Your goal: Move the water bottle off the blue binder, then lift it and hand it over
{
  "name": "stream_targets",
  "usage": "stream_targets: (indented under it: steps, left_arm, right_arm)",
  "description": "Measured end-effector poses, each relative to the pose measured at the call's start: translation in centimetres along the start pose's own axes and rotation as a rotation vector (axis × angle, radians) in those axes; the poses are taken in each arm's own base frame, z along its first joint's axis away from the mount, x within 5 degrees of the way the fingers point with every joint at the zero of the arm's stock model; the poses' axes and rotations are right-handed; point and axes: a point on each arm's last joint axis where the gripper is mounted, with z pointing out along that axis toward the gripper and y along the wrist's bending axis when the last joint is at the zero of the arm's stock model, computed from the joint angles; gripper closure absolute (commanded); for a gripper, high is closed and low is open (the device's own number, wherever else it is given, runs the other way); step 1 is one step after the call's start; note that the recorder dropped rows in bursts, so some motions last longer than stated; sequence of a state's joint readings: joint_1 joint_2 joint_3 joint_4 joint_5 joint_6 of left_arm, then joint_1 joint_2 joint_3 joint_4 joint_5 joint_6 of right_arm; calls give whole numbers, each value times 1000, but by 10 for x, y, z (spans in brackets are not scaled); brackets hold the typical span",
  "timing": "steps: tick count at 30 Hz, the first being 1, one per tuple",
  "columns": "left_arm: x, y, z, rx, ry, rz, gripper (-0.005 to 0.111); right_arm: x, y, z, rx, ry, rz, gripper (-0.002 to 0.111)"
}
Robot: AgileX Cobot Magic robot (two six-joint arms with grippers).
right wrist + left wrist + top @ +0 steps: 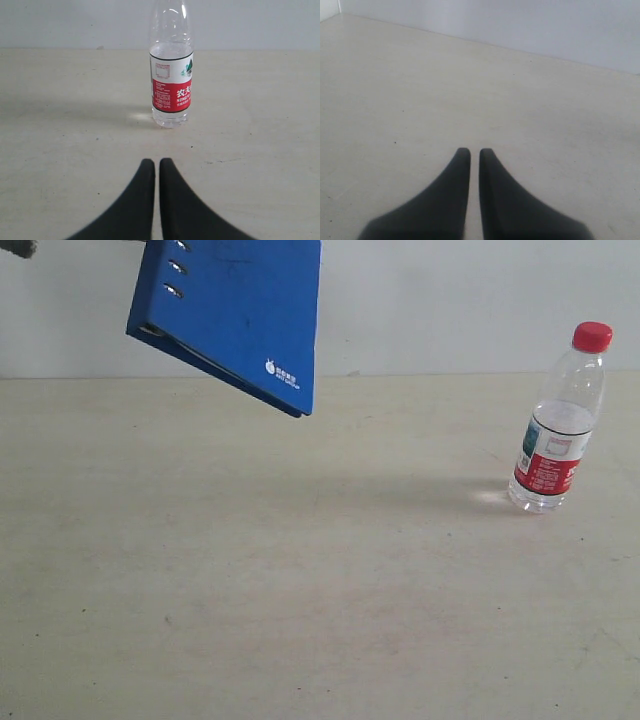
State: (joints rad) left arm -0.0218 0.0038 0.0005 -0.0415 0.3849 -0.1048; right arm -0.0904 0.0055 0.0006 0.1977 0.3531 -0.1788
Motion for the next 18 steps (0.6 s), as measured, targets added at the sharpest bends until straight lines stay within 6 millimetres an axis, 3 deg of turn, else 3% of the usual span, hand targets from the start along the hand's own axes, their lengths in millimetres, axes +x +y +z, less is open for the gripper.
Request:
stream_targets:
  steps: [18]
  left_arm:
    - [0, 0, 0, 0, 0, 0, 100]
  right_arm:
    - [-1, 0, 0, 3, -14, 0, 107]
